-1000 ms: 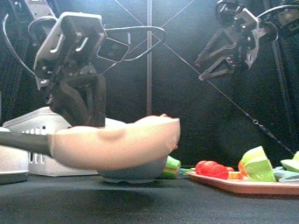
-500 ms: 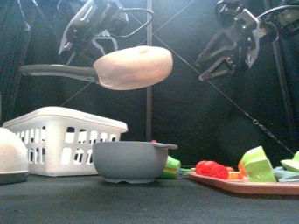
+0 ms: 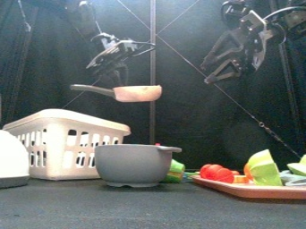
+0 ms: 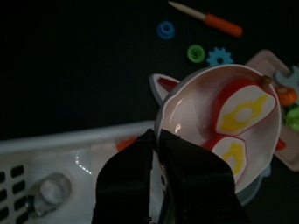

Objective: Place pan at top of table

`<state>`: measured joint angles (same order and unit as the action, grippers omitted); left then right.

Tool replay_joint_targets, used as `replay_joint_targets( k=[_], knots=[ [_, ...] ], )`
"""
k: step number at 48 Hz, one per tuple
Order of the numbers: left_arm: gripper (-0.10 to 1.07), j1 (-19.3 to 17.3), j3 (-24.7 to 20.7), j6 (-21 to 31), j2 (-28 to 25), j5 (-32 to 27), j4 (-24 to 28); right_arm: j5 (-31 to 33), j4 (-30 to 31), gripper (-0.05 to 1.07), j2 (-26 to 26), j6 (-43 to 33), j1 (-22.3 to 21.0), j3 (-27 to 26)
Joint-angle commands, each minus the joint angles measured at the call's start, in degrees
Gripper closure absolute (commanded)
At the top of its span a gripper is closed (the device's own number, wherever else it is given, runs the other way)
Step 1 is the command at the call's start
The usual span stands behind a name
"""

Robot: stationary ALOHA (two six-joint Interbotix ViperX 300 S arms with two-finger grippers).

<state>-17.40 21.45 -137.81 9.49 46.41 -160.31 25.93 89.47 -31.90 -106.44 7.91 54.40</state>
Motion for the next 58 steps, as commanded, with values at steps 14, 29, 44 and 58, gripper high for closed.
replay_joint_targets(
  k=[14,29,44,58],
  knots=[
    [0.45,-12.5,-2.2,-2.5,-4.6,-9.8,0.1,-0.1,0.4,0.06,-0.4,0.0,-1.2,-0.4],
    [0.45,-15.5,-11.3,-14.5,-16.2,-9.8,0.9,-0.1,0.2,0.06,-0.3,0.0,-1.6,-0.4],
    [0.47,-18.5,-15.6,-26.6,-22.3,-9.0,-4.9,-0.1,0.2,0.06,-0.3,0.1,-1.6,-0.1],
    [0.47,-20.3,-14.5,-40.3,-24.0,-6.9,-13.9,-0.1,0.1,0.06,-0.4,0.0,-1.8,0.0]
  ],
)
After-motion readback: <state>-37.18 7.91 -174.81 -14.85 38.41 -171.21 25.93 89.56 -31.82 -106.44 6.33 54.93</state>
